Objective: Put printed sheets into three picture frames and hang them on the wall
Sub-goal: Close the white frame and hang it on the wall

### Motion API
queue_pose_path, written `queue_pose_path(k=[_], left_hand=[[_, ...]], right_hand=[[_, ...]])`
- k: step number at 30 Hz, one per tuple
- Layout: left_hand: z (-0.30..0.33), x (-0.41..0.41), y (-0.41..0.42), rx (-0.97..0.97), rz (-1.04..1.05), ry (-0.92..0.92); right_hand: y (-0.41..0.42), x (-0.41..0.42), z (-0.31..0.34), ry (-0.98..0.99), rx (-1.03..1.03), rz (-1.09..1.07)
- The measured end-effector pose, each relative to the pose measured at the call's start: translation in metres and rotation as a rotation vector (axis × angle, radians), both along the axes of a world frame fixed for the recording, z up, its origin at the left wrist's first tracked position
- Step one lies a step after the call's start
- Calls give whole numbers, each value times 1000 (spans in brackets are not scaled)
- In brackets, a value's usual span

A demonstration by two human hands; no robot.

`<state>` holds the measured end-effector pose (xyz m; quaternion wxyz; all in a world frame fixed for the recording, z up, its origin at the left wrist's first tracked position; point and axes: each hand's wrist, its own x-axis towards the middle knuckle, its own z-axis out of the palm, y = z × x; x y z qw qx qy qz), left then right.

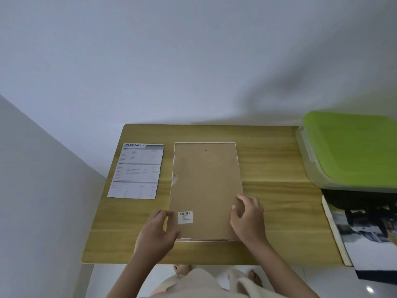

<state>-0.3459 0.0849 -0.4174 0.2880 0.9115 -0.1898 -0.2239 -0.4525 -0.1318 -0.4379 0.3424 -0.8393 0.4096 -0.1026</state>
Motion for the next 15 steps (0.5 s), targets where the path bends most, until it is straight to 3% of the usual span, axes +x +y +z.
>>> queue_pose_path(k=[7,15], left_hand=[[-13,1,1,141,-141,-59],[-18,12,4,-10,-88,86]], right_hand=[[-7,-4,-10,16,2,54],[-30,-23,-12,48,249,231]])
